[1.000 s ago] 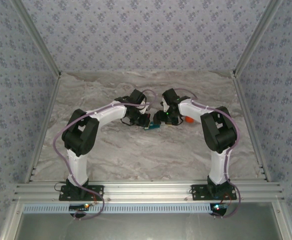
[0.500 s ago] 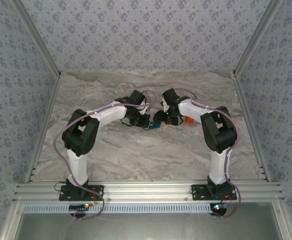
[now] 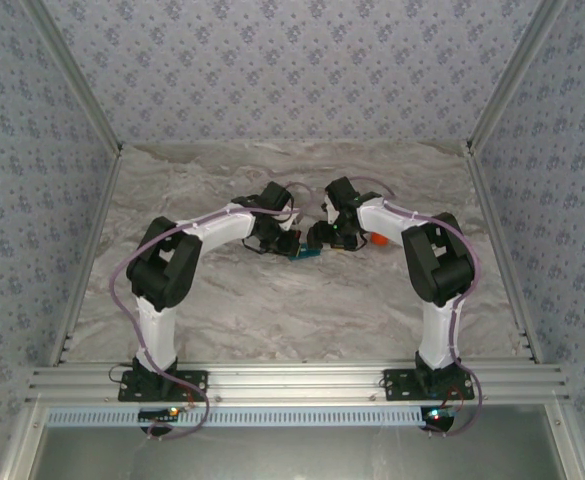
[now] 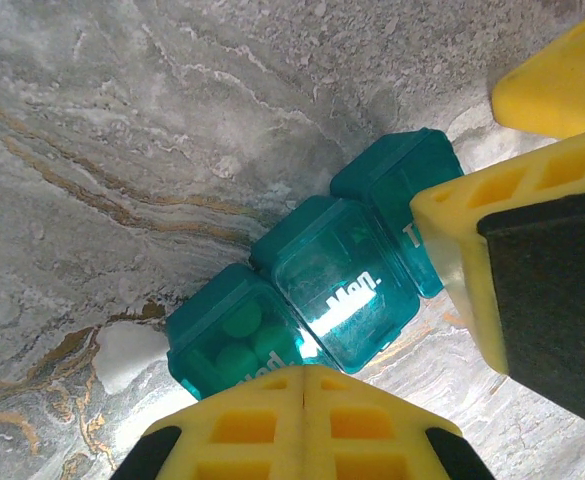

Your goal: Sort the pills into containers

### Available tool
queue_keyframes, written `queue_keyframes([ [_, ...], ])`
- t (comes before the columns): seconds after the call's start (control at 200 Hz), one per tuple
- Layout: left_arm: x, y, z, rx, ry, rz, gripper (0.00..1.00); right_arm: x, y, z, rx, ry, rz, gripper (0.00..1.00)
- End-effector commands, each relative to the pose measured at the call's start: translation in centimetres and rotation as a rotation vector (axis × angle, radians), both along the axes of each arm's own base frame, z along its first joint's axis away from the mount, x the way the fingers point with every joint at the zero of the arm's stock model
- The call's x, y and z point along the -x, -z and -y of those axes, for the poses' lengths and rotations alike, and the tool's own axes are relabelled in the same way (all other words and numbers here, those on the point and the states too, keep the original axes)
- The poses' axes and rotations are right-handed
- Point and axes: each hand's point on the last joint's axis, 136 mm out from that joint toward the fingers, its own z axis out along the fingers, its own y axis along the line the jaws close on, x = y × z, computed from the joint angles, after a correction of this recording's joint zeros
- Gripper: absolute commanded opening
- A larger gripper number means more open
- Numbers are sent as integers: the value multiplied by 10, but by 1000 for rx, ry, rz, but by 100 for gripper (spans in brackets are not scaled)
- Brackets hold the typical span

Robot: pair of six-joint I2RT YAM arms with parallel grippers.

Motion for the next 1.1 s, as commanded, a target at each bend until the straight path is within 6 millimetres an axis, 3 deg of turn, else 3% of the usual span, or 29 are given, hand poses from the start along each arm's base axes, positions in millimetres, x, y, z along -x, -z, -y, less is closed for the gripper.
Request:
queue_keyframes([
  [0.0, 3, 19, -4, -49, 1, -13, 0, 8, 23, 12, 55, 22, -61, 70],
  [0.7, 9, 45, -21, -295, 79, 105, 0, 7, 25, 11, 54, 21, -72, 69],
  [0.884, -1, 25, -13, -262, 74, 151, 0, 7, 23, 9, 51, 17, -76, 69],
  [1.099, -26, -31, 0, -171, 25, 277, 0, 3, 15, 6, 34, 14, -73, 69],
])
